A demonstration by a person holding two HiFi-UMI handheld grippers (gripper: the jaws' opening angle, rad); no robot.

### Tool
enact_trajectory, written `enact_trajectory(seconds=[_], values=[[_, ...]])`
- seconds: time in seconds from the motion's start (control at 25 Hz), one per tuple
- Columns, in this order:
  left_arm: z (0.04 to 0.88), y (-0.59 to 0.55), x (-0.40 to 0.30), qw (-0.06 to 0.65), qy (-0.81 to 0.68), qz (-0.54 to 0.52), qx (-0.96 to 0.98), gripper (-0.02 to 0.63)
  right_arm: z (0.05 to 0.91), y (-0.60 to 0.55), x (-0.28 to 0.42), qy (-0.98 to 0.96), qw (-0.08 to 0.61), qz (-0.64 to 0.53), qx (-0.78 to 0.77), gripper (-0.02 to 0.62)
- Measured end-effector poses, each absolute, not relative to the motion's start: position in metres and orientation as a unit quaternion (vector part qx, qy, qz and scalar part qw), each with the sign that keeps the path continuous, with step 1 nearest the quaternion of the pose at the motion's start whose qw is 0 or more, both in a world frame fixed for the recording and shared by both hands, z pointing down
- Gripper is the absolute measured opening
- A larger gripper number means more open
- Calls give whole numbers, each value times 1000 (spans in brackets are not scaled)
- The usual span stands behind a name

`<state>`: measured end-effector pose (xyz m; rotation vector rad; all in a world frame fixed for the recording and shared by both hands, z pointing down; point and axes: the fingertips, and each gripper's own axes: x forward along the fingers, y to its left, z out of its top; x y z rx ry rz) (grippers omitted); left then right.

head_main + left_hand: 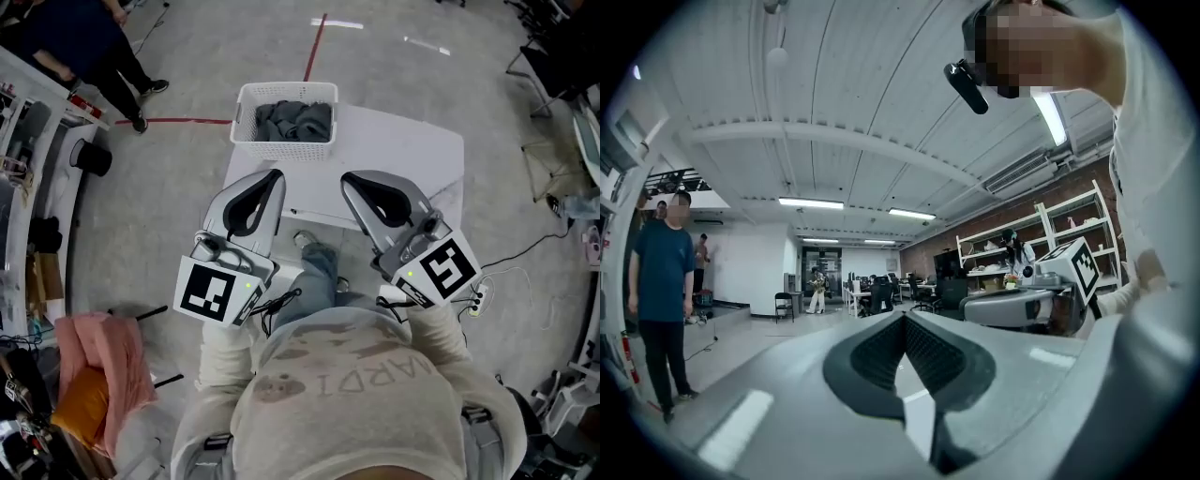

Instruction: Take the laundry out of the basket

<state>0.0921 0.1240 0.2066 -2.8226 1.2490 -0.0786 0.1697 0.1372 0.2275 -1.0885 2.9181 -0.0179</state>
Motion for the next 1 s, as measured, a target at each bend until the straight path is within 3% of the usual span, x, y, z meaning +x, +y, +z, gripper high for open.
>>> enact_trajectory(seconds=[1.0], values=[[234,-117,42,-3,405,-43,-913,0,260,-104,126,943,-31,-40,-328,28]])
